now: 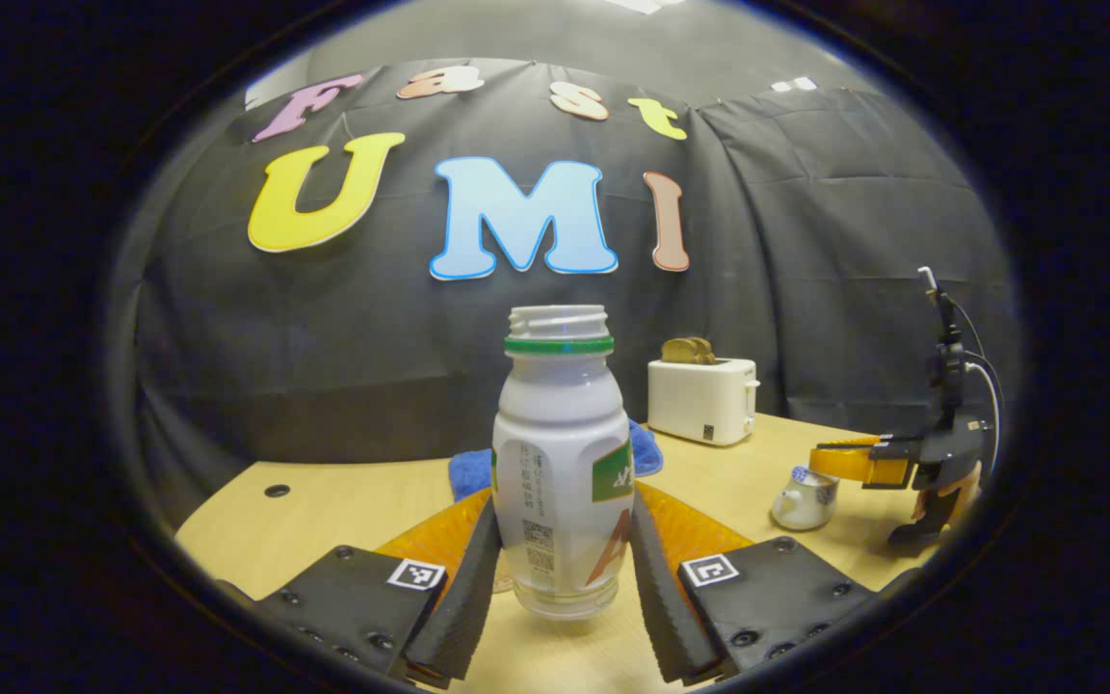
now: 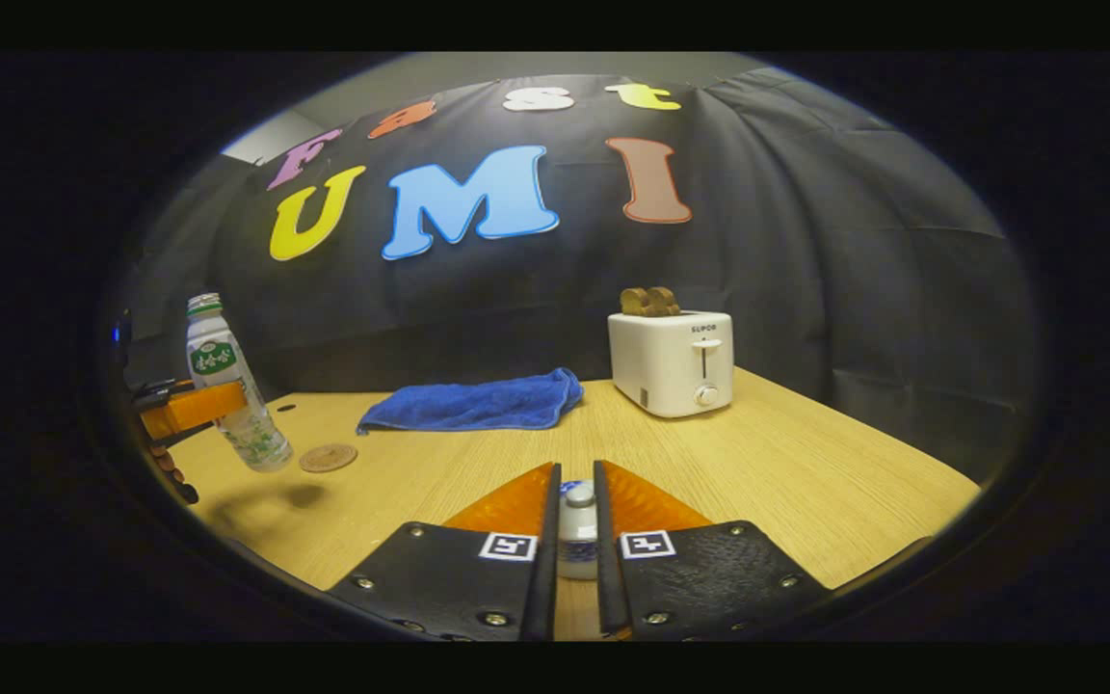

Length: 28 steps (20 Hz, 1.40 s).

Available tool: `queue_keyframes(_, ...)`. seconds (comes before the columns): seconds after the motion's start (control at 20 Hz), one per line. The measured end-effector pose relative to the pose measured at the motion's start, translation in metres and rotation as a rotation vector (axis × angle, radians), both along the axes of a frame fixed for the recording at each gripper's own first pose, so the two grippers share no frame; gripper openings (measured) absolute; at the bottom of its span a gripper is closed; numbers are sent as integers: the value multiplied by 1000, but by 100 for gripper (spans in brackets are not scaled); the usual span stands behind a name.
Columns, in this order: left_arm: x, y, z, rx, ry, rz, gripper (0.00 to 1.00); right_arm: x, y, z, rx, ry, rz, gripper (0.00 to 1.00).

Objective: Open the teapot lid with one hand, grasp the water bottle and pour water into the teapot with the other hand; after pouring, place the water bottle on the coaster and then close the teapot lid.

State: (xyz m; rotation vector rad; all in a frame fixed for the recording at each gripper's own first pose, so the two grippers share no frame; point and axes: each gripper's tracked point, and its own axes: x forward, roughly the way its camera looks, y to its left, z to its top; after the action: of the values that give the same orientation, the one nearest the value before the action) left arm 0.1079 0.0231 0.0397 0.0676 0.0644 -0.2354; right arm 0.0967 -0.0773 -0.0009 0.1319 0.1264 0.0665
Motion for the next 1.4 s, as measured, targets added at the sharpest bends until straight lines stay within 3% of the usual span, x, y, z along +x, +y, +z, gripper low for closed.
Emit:
queue_keyframes(0.05, 2, 4, 7, -14, -11, 13, 80, -5, 0, 8, 16, -22, -8, 4)
queue_keyframes(0.15, 9, 15, 17, -61, -23, 44, 80, -22, 8, 16, 28, -39, 9, 27)
queue_keyframes(0.2, 13, 22, 20, -86, -26, 56, 80, -28, 14, 11, 12, -32, 28, 62)
queue_keyframes(0.4, 48, 46, 24, -114, -47, 93, 80, -58, 41, 2, -49, -13, 101, 69)
queue_keyframes(0.45, 59, 51, 17, -112, -25, 106, 74, -62, 46, 0, -64, -15, 113, 69)
queue_keyframes(0.7, 97, 62, -42, -80, 86, 141, 78, -72, 54, -10, -67, 18, 150, 69)
queue_keyframes(1.25, 114, 70, -75, -84, 130, 168, 75, -72, 48, -18, -52, 38, 142, 69)
queue_keyframes(1.3, 114, 72, -78, -74, 133, 175, 81, -72, 48, -19, -53, 40, 142, 69)
queue_keyframes(1.4, 113, 70, -78, -60, 133, 172, 75, -72, 47, -18, -55, 38, 140, 69)
